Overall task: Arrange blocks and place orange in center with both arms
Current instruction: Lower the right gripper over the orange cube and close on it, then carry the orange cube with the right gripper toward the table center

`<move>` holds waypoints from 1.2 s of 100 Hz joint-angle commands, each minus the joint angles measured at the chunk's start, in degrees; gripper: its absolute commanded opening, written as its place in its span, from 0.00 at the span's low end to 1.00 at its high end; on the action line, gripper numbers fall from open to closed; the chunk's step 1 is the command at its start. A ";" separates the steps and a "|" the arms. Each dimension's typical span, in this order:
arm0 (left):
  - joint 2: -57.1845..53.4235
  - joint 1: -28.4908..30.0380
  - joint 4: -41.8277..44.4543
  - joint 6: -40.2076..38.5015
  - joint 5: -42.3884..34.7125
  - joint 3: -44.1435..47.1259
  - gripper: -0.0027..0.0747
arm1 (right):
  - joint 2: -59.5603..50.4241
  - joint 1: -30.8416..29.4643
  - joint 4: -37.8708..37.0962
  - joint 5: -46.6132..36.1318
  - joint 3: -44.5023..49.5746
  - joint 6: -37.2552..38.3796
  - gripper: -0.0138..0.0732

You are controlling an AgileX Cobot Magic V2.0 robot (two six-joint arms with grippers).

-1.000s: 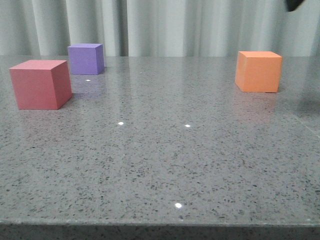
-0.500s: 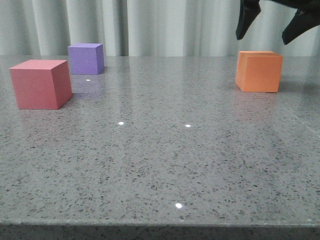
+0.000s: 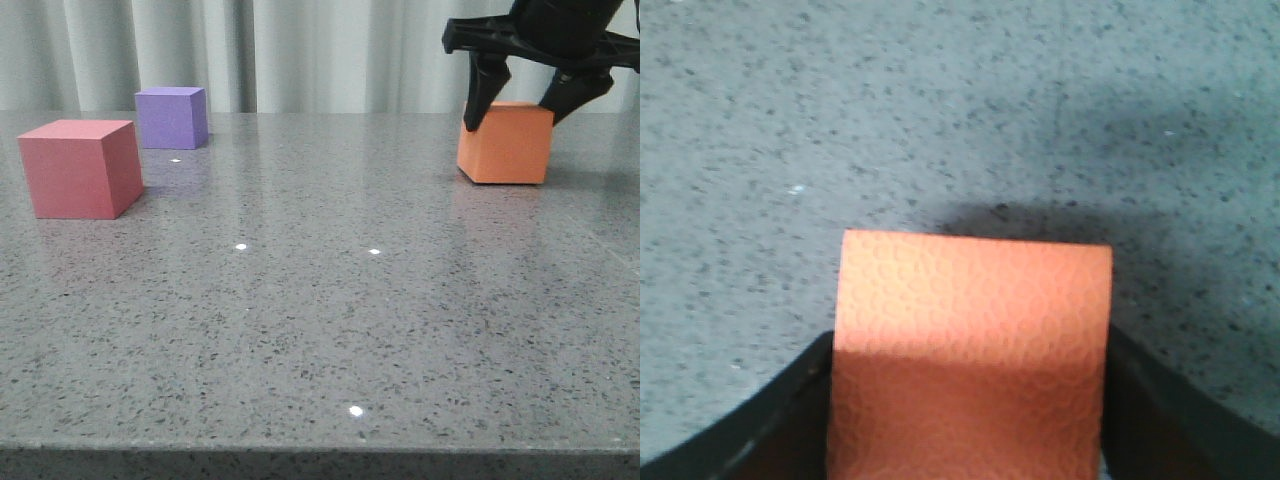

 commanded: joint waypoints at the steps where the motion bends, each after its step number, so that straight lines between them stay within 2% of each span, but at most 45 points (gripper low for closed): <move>1: -0.77 0.30 -0.57 -0.48 -4.33 2.36 0.01 | -3.37 1.54 0.11 -2.01 -3.91 1.05 0.60; 28: -0.77 0.30 -0.57 -0.48 -4.33 2.36 0.01 | 2.13 11.40 -1.49 -1.32 -16.52 7.51 0.60; 64: -0.77 0.30 -0.57 -0.48 -4.33 2.36 0.01 | 16.65 20.86 -12.15 8.58 -37.37 18.63 0.60; 101: -0.77 0.30 -0.57 -0.48 -4.33 2.36 0.01 | 18.84 21.65 -11.64 10.15 -39.02 21.05 0.60; 108: -0.77 0.30 -0.57 -0.48 -4.33 2.36 0.01 | 19.19 21.65 -11.64 10.20 -39.02 21.05 0.65; 120: -0.77 0.30 -0.57 -0.48 -4.33 2.36 0.01 | 19.61 21.65 -11.62 10.20 -39.02 21.05 0.87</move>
